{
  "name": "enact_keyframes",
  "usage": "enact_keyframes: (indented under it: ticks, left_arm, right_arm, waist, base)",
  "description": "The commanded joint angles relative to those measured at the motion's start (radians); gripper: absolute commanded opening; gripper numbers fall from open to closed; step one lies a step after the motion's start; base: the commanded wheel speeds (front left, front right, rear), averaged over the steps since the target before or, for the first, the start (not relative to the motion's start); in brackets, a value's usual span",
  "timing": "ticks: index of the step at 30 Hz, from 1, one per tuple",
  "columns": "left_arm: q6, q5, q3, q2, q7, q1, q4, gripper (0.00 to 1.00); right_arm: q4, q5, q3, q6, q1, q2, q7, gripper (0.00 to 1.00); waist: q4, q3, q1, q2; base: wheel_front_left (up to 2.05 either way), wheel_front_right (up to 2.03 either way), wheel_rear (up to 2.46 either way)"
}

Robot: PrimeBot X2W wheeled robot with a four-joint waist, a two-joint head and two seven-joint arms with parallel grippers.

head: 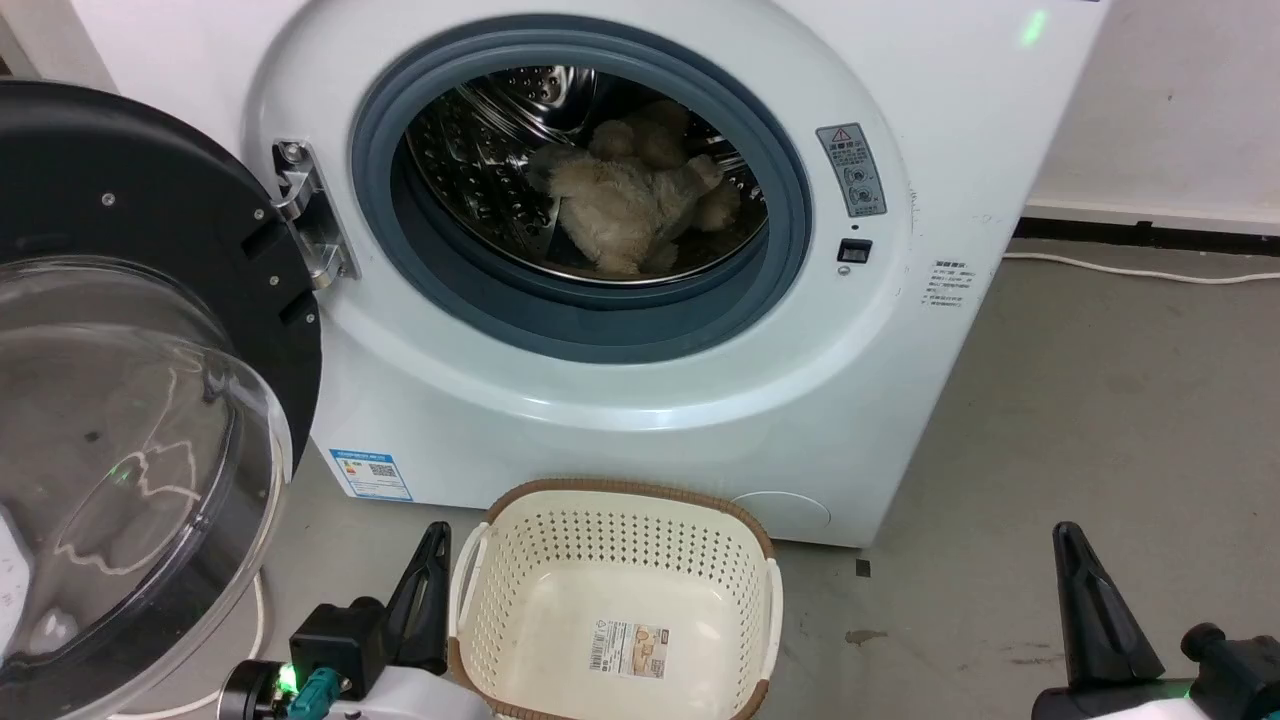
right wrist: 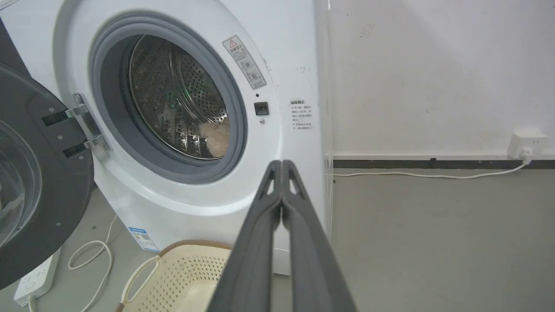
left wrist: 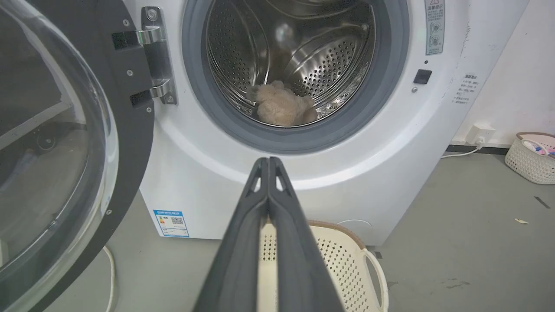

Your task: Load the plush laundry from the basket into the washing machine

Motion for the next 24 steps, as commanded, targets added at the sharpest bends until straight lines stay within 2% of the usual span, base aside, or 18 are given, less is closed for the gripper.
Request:
enact_keyframes:
  ticks: [1,24]
  left_arm:
    - [-0.003,0.011,0.007,-0.005,0.004,0.001,-0.009,0.00]
    - [-0.009,0.052,0.042,-0.020,0.051,0.003,-0.041,0.00]
  right_arm:
    - [0.003,-0.010,0.001,0.000,-0.012,0.001,0.006,0.00]
    - [0.010,-0.052,0.008,0.000,-0.035,0.004,0.053,0.00]
  waist:
    - [-0.001,0.000,0.0000,0.0000]
    - [-0.010,-0.006,0.0000,0.0000]
  base:
    - [0.00,0.00,0.00]
    - [0.00,0.00,0.00]
